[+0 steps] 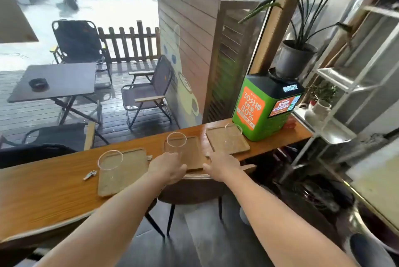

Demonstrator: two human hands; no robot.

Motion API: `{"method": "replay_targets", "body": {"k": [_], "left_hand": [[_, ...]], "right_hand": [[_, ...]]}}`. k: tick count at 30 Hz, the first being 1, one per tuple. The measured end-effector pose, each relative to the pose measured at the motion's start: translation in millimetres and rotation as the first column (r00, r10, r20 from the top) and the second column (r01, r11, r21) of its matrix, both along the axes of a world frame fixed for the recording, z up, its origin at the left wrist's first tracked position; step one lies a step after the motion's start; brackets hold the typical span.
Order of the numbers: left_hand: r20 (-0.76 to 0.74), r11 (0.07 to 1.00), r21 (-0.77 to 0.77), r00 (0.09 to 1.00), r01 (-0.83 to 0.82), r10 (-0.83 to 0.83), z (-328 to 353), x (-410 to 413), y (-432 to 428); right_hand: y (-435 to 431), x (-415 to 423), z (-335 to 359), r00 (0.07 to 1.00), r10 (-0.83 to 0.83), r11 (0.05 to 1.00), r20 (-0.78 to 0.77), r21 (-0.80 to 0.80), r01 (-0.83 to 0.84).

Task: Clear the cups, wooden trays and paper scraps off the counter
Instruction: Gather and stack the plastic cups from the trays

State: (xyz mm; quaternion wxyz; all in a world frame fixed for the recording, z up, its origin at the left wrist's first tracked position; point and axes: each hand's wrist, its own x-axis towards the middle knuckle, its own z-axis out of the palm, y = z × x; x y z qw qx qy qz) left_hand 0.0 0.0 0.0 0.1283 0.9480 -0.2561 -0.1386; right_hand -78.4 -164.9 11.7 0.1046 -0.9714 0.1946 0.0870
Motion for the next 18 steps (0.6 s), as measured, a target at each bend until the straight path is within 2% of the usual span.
{"method": "replay_targets", "body": {"k": [3, 8, 13, 18], "left_hand": [[0.006, 0.999, 0.034, 1.0, -0.009, 0.009, -17, 0, 9], [0.001, 1.0, 0.018, 1.0, 0.016, -0.016, -36, 3, 8], [0.007, 0.998, -0.042, 0.998, 0.056, -0.056, -41, 24, -20], [-0.03, 0.996, -0.046, 0.997, 0.076, -0.077, -55, 43, -63]], "right_hand": [[11, -7, -13, 0.999, -0.031, 0.998, -0.005, -0.047, 0.031], [10, -7, -25, 0.994, -0.111, 0.994, 0.014, -0.008, 0.111], [-13, 6, -29, 0.985, -0.166, 0.986, 0.055, 0.009, 0.166], [-45, 25, -43, 0.981, -0.194, 0.98, 0.028, 0.055, 0.192]]}}
